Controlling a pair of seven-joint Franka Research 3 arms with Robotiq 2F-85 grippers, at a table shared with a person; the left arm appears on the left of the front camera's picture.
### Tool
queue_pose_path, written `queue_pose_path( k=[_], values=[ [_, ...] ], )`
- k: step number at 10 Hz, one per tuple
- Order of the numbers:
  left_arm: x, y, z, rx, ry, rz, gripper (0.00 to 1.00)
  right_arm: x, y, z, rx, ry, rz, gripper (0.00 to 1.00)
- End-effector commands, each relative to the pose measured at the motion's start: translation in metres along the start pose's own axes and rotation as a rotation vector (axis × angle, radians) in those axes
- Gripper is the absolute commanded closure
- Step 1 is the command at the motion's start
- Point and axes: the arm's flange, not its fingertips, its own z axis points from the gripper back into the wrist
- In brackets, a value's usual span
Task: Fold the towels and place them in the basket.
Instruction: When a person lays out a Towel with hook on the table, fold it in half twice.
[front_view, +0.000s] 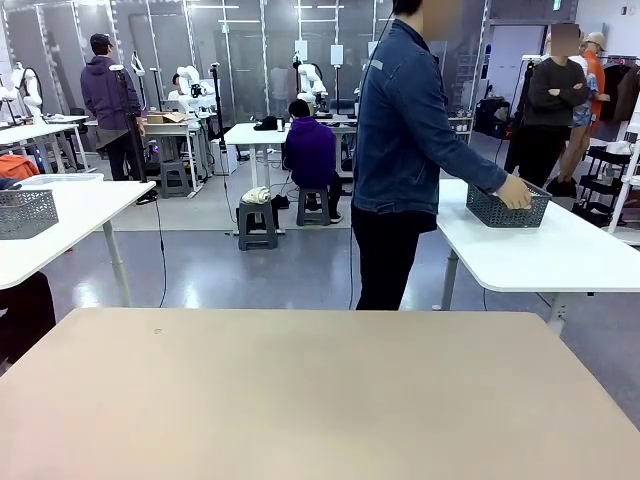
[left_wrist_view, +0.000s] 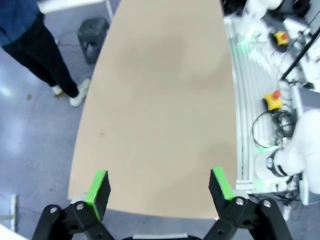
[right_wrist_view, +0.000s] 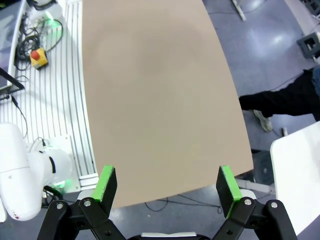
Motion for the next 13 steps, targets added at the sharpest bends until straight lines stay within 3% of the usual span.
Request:
queue_pose_path(
  k=[1,4,8,13],
  values=[
    [0.0075,0.0055,0.0104,-0.048,-0.087,0.028,0.00,-0.0022,-0.0044,0.0081,0.070,-0.087,-0.021,0.00],
    [0.0091,0.0072,0.0087,-0.093,-0.170,0.037,0.00,-0.0051,-0.0069,0.0068,0.097,-0.127,-0.029,0.00],
    [0.0155,0.0089,0.0058,-0.116,-0.186,0.054,0.00,-0.0070,-0.0077,0.0042,0.093,-0.168,-0.031,0.00],
    [0.0121,0.0076,0.0048,-0.055,-0.200,0.076,0.00,-0.0075,-0.0080,0.0043,0.098,-0.217,-0.058,0.00]
  ],
)
